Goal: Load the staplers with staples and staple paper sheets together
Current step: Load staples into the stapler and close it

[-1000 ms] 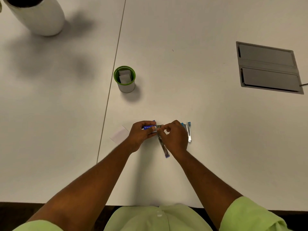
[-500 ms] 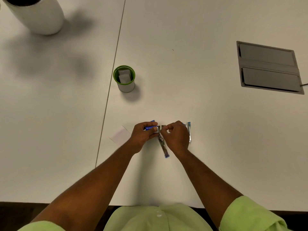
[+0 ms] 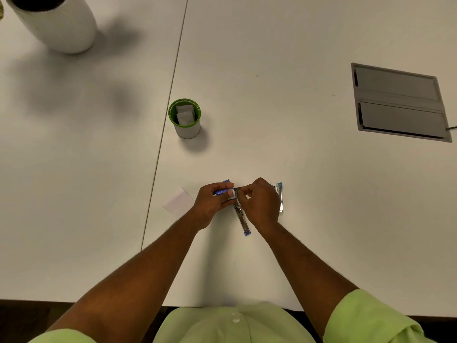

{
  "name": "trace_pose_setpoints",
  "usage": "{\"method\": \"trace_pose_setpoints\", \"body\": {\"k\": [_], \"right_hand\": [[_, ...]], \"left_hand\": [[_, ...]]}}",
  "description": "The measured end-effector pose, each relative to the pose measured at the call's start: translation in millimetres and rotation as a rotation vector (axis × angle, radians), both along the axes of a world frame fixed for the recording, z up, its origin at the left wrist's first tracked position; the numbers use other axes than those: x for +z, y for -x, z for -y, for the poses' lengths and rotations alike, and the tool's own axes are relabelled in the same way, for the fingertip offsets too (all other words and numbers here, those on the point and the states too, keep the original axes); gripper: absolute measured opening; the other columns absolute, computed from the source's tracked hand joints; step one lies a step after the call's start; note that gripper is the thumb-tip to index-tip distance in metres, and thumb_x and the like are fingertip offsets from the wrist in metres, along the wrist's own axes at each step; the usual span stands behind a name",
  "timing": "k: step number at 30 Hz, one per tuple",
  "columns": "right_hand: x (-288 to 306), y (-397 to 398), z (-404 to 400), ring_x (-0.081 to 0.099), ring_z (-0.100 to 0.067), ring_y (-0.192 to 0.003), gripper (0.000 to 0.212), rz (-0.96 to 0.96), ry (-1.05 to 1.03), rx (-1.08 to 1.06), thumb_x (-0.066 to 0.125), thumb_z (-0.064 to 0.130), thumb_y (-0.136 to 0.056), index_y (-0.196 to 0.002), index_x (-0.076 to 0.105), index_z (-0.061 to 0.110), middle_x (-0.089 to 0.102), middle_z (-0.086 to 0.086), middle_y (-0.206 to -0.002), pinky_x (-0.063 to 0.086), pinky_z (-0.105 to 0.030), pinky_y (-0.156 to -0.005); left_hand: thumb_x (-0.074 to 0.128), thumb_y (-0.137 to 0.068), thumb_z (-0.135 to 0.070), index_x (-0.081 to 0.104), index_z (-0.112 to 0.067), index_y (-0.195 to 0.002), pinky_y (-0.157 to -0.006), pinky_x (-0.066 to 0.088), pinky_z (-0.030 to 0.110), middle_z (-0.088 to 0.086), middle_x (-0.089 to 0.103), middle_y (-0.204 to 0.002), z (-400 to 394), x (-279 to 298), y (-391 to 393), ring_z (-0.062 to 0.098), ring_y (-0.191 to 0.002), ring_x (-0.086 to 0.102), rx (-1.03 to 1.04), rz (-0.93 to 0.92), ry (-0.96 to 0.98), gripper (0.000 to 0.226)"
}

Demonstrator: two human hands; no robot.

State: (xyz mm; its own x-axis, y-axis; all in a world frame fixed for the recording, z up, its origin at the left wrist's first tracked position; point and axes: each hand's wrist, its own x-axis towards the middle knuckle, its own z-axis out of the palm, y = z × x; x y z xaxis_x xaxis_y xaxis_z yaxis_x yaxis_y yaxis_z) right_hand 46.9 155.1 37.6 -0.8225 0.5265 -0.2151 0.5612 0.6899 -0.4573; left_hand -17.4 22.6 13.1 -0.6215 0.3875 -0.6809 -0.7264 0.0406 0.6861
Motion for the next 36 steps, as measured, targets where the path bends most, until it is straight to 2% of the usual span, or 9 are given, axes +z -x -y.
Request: {"method": "trace_pose_setpoints", "body": {"k": [4, 8, 12, 16, 21, 29, 33, 36], "right_hand": [[1.4, 0.7, 2.4, 0.062, -0.014, -0.083, 0.011, -0.044, 0.026, -0.047, 0.071, 0.032, -0.084, -0.076, 0.071, 0.025, 0.063, 0.006, -0.088, 0.052, -0.033, -0.066], [1.3, -2.7, 1.8, 0.059, -0.010, -0.078, 0.018, -0.169, 0.101, -0.092, 0.071, 0.030, -0.083, -0.073, 0.056, 0.031, 0.058, 0.011, -0.084, 0.049, -0.029, -0.064], [-1.2, -8.4, 0.9, 0.058, -0.008, -0.080, 0.007, -0.255, 0.160, -0.086, 0.066, 0.024, -0.083, -0.083, 0.060, 0.022, 0.061, 0.012, -0.084, 0.050, -0.026, -0.068], [1.0, -8.0, 2.1, 0.060, -0.004, -0.075, 0.015, -0.282, 0.185, -0.112, 0.055, 0.038, -0.081, -0.082, 0.058, 0.024, 0.063, 0.015, -0.077, 0.046, -0.016, -0.063], [-0.1, -5.1, 2.3, 0.061, -0.005, -0.071, 0.012, -0.231, 0.154, -0.100, 0.064, 0.031, -0.086, -0.083, 0.056, 0.023, 0.066, 0.012, -0.076, 0.044, -0.018, -0.061], [2.3, -4.8, 1.1, 0.063, -0.001, -0.074, 0.018, -0.221, 0.195, -0.092, 0.075, 0.028, -0.082, -0.091, 0.060, 0.024, 0.063, 0.016, -0.079, 0.052, -0.020, -0.066], [4.4, -5.4, -0.2, 0.064, 0.002, -0.074, 0.020, -0.226, 0.232, -0.086, 0.078, 0.028, -0.082, -0.095, 0.063, 0.022, 0.065, 0.017, -0.082, 0.050, -0.013, -0.067], [5.6, -6.4, -2.1, 0.065, 0.003, -0.077, 0.019, -0.279, 0.259, -0.147, 0.075, 0.020, -0.083, -0.099, 0.066, 0.024, 0.067, 0.018, -0.084, 0.049, -0.010, -0.066]], "left_hand": [[0.068, -0.089, 0.003, 0.069, 0.000, -0.116, -0.081, 0.062, 0.030, 0.016, 0.070, -0.117, -2.0, 0.3, -0.8, 0.022, -0.094, 0.074, 0.001, -0.010, -0.019, 0.026], [0.067, -0.090, 0.002, 0.069, 0.000, -0.117, -0.088, 0.061, 0.037, 0.016, 0.068, -0.123, -4.6, -0.3, -0.2, 0.030, -0.103, 0.072, 0.019, -0.002, -0.015, 0.027], [0.066, -0.091, 0.002, 0.068, 0.002, -0.119, -0.093, 0.059, 0.042, 0.016, 0.066, -0.127, -4.5, -0.7, 1.1, 0.032, -0.106, 0.070, 0.030, 0.019, -0.011, 0.028], [0.066, -0.090, 0.004, 0.068, 0.002, -0.117, -0.091, 0.060, 0.039, 0.016, 0.065, -0.128, -3.9, -1.1, 1.6, 0.032, -0.108, 0.070, 0.033, 0.024, -0.017, 0.027], [0.067, -0.090, 0.003, 0.067, 0.002, -0.120, -0.096, 0.057, 0.043, 0.016, 0.065, -0.130, -3.4, -0.8, 1.8, 0.032, -0.109, 0.069, 0.020, 0.024, -0.020, 0.030], [0.069, -0.089, 0.001, 0.072, -0.008, -0.109, -0.082, 0.062, 0.030, 0.016, 0.068, -0.123, -4.3, -1.2, 0.8, 0.025, -0.098, 0.073, 0.014, 0.026, -0.029, 0.022], [0.070, -0.088, 0.001, 0.072, -0.008, -0.109, -0.083, 0.062, 0.033, 0.015, 0.069, -0.121, -4.5, -2.2, 0.9, 0.026, -0.098, 0.074, 0.017, 0.032, -0.029, 0.023], [0.069, -0.089, 0.002, 0.072, -0.007, -0.109, -0.086, 0.061, 0.035, 0.014, 0.069, -0.123, -4.1, -1.9, 1.7, 0.028, -0.102, 0.073, 0.028, 0.049, -0.038, 0.022]]}}
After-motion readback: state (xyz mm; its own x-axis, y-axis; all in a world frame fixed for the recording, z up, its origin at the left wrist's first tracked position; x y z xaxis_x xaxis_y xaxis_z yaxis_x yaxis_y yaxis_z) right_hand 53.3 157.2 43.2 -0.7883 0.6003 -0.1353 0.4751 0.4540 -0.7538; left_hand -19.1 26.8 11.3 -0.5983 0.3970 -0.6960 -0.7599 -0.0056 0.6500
